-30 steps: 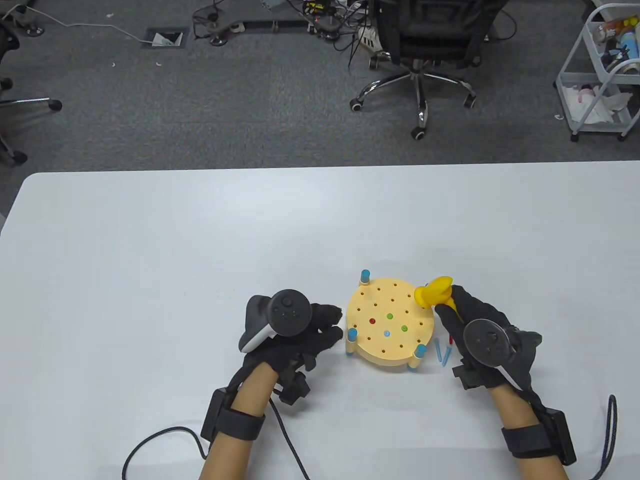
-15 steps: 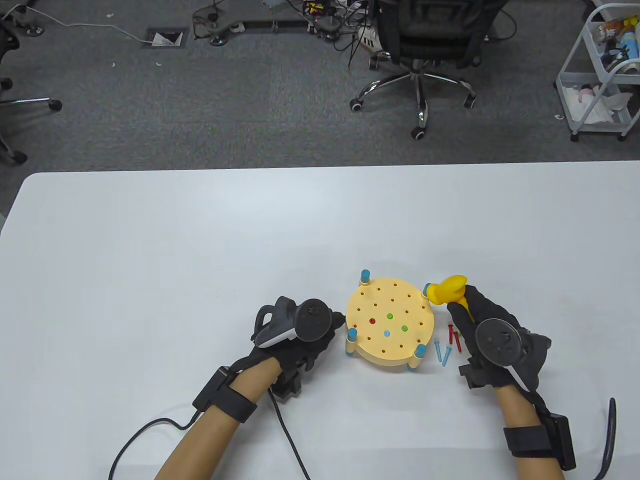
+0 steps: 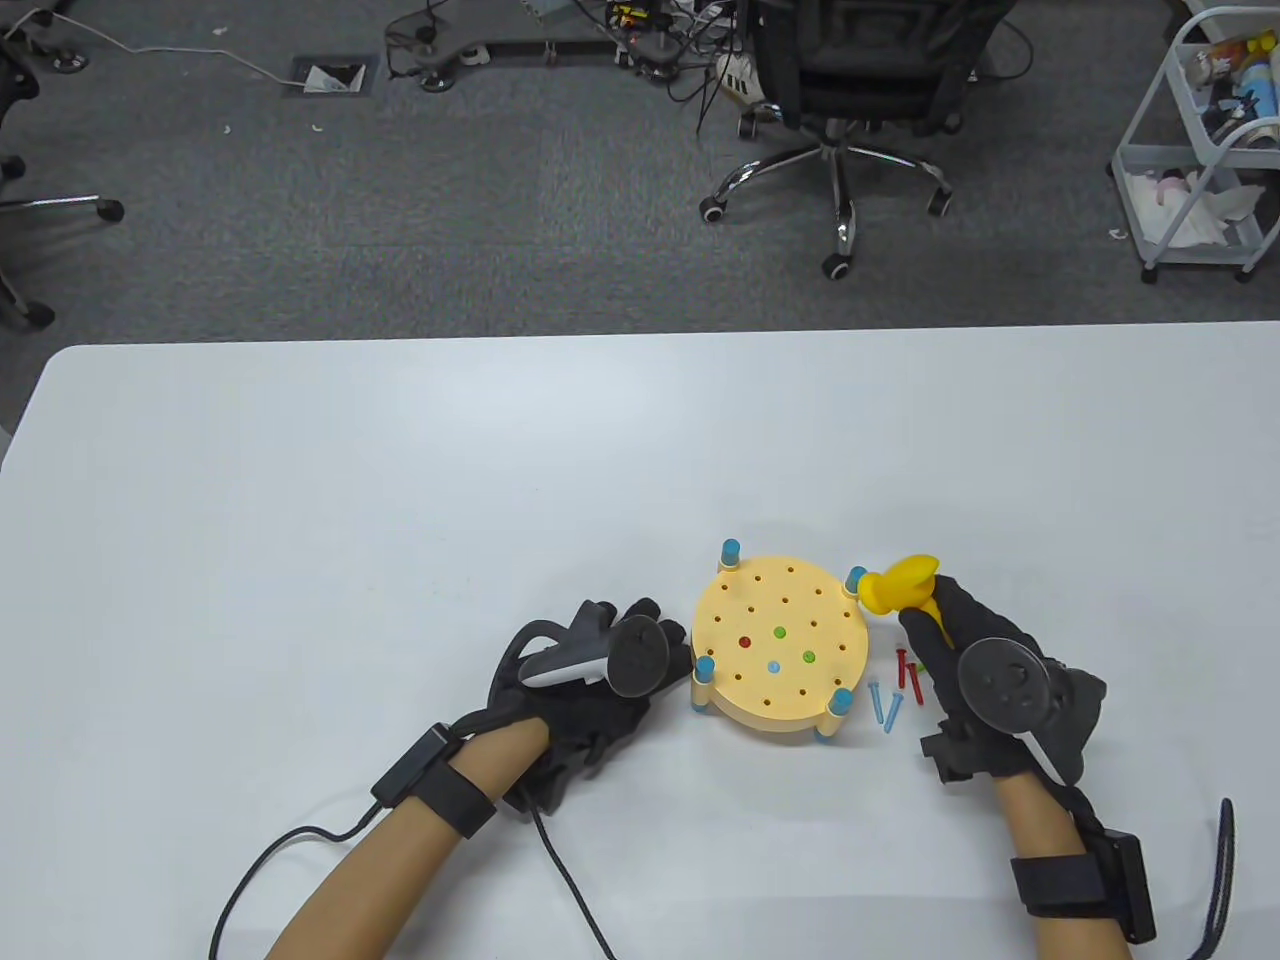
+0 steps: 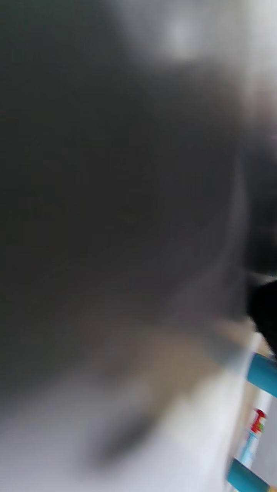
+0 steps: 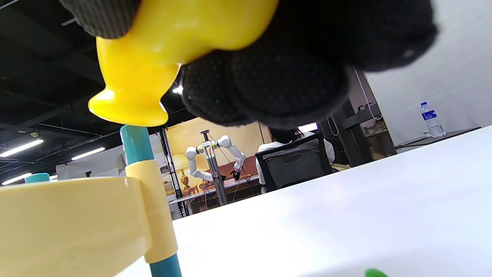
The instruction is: Hammer toy nails into tap bench
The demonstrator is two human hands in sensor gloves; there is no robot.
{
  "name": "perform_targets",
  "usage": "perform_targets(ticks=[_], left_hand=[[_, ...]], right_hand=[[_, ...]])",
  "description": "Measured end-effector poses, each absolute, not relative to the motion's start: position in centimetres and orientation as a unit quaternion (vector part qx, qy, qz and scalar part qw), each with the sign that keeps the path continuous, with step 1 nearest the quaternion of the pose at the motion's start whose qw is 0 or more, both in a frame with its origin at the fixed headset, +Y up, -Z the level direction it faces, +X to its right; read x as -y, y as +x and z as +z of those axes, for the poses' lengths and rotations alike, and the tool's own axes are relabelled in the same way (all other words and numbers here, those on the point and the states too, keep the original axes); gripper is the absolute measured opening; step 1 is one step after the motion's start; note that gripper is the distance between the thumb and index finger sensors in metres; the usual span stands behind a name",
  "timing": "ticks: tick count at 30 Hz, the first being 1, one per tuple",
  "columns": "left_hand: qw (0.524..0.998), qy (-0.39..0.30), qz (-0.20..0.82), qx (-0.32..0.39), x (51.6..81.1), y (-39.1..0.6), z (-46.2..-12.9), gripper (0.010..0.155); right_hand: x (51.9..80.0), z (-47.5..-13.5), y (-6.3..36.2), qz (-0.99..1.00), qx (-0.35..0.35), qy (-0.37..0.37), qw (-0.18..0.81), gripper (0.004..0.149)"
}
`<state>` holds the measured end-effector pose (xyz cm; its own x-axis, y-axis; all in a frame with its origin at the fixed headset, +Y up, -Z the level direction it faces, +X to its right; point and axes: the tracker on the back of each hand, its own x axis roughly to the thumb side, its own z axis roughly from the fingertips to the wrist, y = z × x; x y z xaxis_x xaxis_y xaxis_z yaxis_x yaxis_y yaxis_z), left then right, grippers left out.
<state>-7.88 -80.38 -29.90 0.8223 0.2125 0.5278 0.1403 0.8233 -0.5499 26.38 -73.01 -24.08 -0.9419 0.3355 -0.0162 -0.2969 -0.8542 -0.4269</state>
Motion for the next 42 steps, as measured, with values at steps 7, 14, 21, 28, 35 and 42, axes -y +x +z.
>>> perform_targets(ticks=[7,14,21,28,35,42], left_hand=[[0.888,-0.340,0.084,0.297,81.1,-7.7,-30.5,0.065],[0.892,-0.334,0.070,0.296,81.1,-7.2,-30.3,0.065],[0.906,-0.307,0.025,0.291,80.7,-6.0,-30.0,0.065],[0.914,-0.289,0.002,0.286,80.6,-5.6,-29.8,0.063],[0.923,-0.260,-0.011,0.285,80.2,-5.9,-29.8,0.063],[0.930,-0.240,0.011,0.278,79.8,-6.6,-30.1,0.061]], right_hand=[[73.2,-24.2,26.7,0.958,0.204,-0.049,0.194,0.063],[73.7,-24.4,26.2,0.963,0.186,-0.040,0.193,0.063],[74.5,-24.4,25.4,0.971,0.171,-0.031,0.164,0.063],[74.4,-24.3,25.3,0.972,0.175,-0.024,0.156,0.063],[74.4,-24.3,25.5,0.970,0.173,-0.025,0.167,0.063],[74.4,-24.2,25.4,0.971,0.172,-0.025,0.166,0.063]])
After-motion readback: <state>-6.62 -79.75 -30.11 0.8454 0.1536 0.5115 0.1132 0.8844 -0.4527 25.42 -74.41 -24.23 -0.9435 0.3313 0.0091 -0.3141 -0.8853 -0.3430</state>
